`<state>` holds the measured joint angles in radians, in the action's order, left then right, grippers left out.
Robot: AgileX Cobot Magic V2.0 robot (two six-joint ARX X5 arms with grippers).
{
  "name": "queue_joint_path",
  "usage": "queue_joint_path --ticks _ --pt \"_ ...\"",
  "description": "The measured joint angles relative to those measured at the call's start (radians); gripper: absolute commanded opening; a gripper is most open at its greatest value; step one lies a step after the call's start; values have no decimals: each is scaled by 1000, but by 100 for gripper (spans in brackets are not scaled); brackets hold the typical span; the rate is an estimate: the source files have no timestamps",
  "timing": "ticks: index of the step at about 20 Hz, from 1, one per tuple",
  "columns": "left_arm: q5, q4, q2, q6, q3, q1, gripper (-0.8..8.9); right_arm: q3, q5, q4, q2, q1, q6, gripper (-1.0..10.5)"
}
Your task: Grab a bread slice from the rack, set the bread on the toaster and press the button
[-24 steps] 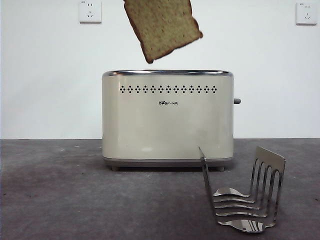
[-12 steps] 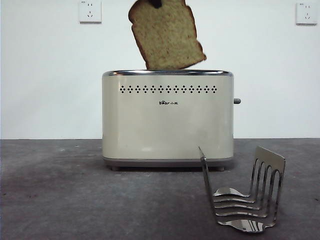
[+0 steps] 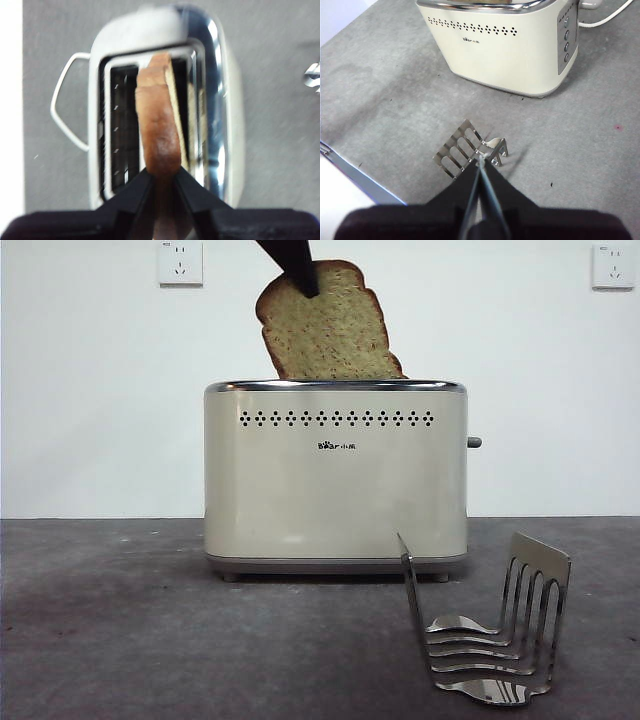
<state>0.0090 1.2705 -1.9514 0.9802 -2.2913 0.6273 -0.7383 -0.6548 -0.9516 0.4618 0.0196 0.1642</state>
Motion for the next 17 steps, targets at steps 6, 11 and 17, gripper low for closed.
queue_joint_path --ticks 6,11,17 --pt "-51 0 -4 49 -1 0 -9 0 0 3 0 0 0 -2" --pt "-58 3 -14 60 -1 -1 -9 0 5 5 2 0 0 -2" --pt "-54 -32 -20 60 -1 18 -9 0 8 6 27 0 0 -2"
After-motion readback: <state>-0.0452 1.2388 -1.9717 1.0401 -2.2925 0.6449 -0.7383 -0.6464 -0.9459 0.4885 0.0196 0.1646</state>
